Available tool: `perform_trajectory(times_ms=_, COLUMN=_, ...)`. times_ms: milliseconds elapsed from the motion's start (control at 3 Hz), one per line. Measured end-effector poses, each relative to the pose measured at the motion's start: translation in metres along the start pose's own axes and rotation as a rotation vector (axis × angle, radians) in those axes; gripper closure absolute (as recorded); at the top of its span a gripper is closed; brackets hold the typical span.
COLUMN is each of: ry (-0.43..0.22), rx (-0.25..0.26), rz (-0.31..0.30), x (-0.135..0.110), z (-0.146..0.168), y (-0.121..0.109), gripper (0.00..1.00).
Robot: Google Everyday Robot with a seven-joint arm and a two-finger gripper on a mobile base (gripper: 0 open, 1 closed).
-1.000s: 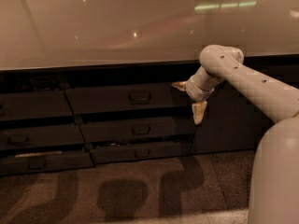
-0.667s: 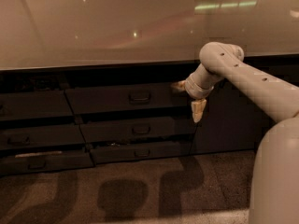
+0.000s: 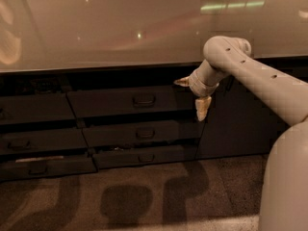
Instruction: Open top drawer
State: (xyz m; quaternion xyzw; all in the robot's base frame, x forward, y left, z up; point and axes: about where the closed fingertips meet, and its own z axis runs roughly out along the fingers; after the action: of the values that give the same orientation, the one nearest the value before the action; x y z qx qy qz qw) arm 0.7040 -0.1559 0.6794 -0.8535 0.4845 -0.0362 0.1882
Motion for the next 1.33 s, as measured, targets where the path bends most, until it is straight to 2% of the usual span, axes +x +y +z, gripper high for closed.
perform_trajectory(times_ms=333, ry=0.025, rx=0.005, rz=0.056, x=0.034, z=0.0, y=-0.017, gripper=0.0)
perform_trajectory(times_ms=667, ry=0.025, rx=0.004, rz=0.056, x=0.034, z=0.0, y=-0.017, gripper=0.0)
perform_trajectory(times_ms=1333, ry=-0.036, rx=-0.09, rz=0.105, x=0.053, z=0.053, y=0.004, gripper=0.0)
